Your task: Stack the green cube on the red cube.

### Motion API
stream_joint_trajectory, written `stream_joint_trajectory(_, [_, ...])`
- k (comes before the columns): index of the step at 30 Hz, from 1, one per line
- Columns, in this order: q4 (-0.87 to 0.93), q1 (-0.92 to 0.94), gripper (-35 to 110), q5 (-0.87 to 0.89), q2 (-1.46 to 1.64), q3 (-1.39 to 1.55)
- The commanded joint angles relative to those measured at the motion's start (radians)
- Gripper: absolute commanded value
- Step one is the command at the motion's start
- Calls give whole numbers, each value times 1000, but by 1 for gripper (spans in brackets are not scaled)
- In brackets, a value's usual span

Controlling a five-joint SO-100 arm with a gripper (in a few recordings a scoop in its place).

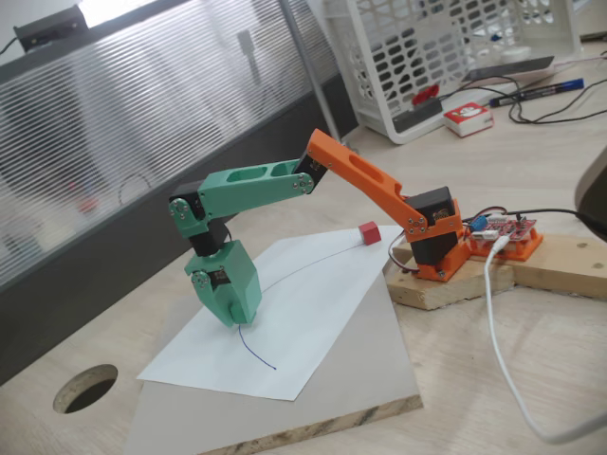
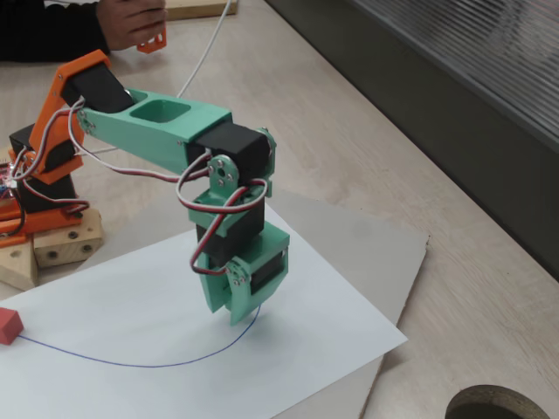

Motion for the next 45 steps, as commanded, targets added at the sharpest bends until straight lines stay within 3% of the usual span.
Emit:
stream_joint_trajectory(1, [-11, 44, 9, -2, 48, -17])
stream_joint_trajectory(6, [-80, 89, 9, 0, 48, -8])
stream_joint_trajectory(29, [-80, 110, 9, 11, 46, -6])
stream_joint_trajectory(45, [-80, 290, 9, 12, 51, -6])
